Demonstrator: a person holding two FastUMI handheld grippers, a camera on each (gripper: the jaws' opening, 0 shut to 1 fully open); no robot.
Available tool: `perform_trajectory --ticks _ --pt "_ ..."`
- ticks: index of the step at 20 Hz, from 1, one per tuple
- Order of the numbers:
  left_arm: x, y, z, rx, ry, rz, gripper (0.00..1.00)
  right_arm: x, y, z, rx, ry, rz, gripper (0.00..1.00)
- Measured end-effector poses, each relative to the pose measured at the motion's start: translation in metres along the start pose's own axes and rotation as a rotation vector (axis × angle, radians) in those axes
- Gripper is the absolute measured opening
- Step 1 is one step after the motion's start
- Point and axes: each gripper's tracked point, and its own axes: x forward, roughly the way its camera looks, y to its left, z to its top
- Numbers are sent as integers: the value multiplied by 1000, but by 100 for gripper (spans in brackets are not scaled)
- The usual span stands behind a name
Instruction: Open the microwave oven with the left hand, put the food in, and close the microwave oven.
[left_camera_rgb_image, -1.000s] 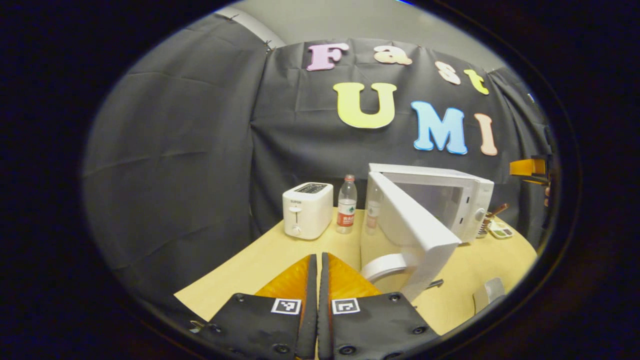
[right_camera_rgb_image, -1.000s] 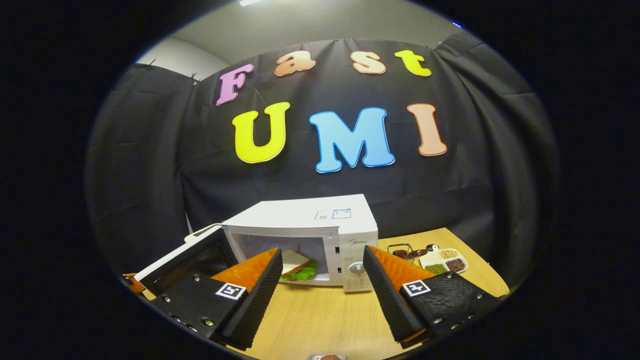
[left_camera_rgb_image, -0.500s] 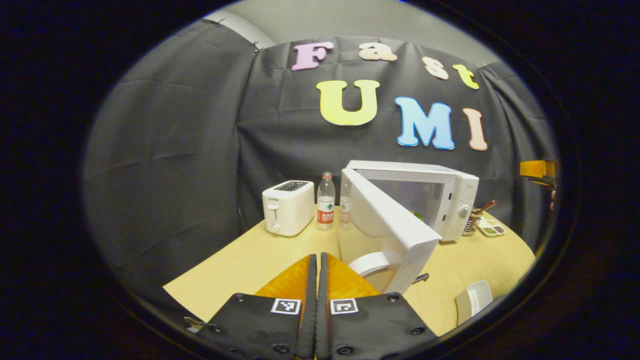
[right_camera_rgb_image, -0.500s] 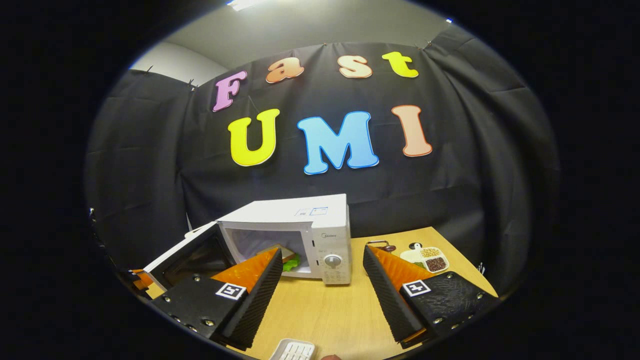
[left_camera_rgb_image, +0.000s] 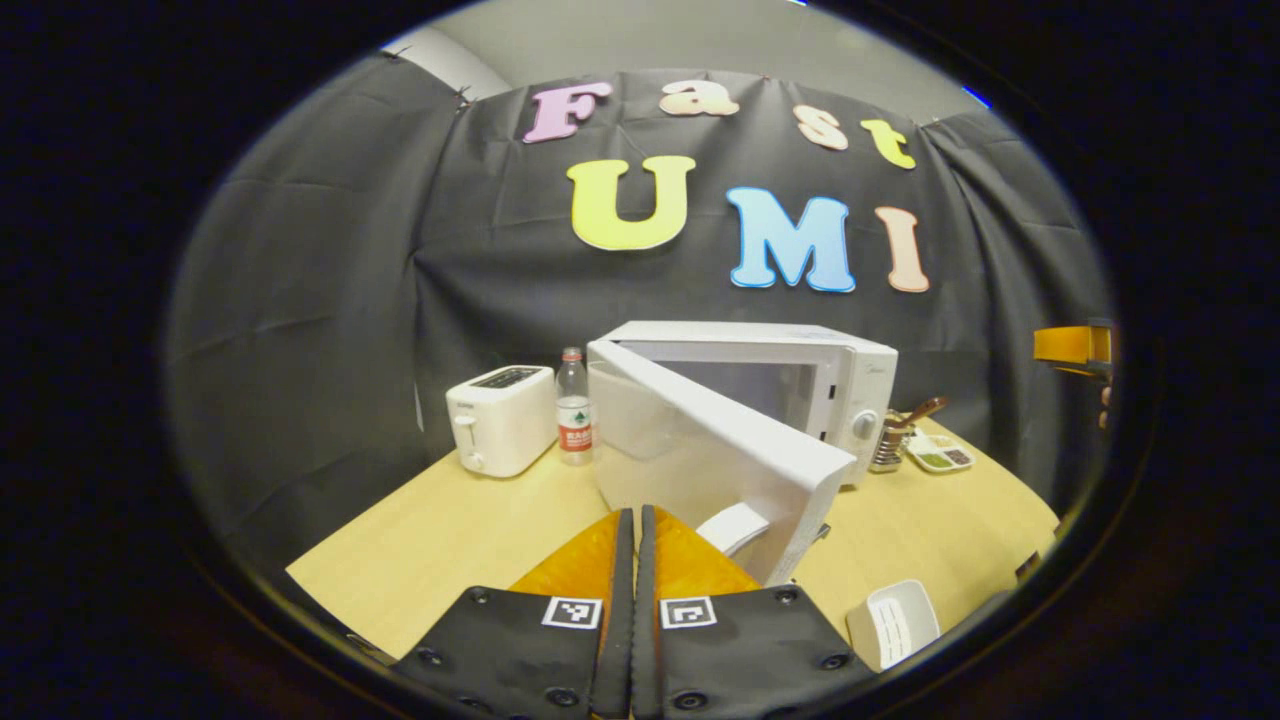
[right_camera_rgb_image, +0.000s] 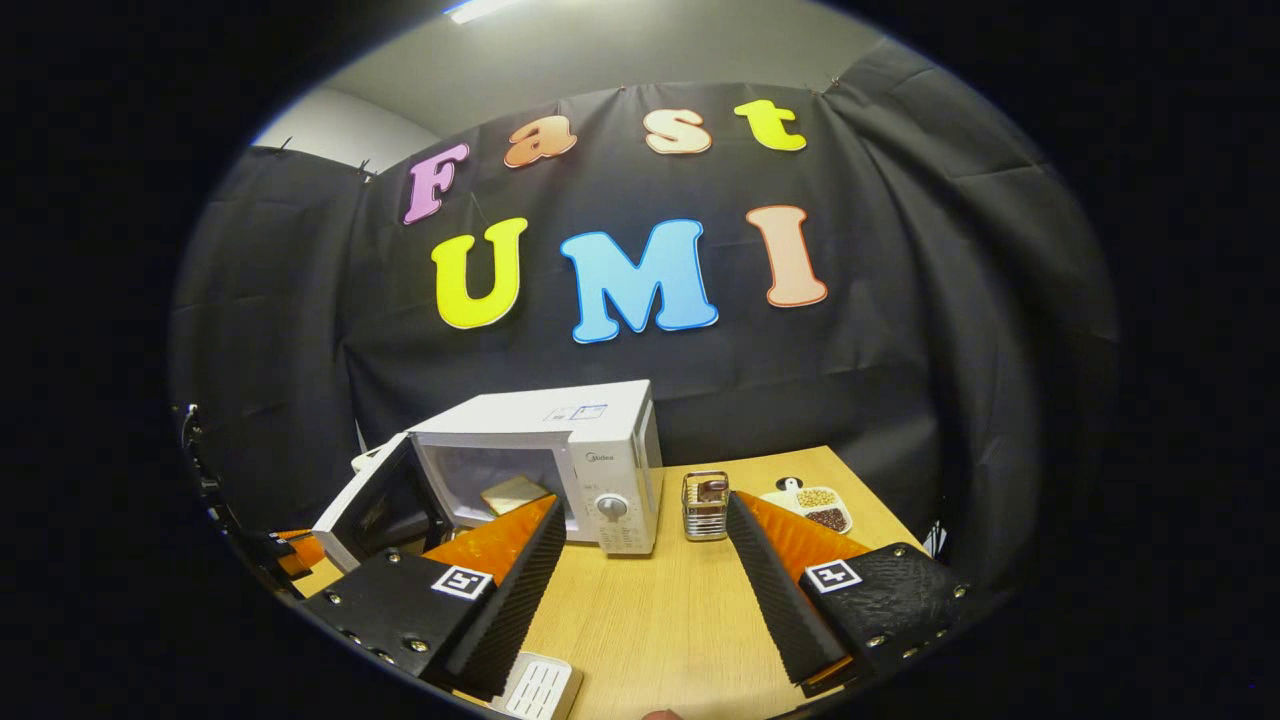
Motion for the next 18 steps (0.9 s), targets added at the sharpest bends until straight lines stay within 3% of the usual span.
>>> perform_trajectory --ticks 9,10,11,18 --pt "49 -56 17 28 4 -191 7 -2 1 -2 0 2 -86 98" --pt "55 -62 19 30 6 -211 4 -3 2 -3 4 1 -96 98" --pt "61 -68 20 29 8 -233 7 -3 4 -2 4 -1 -105 98" --pt "102 -102 32 25 21 -359 7 -12 -4 6 -13 -31 -220 98"
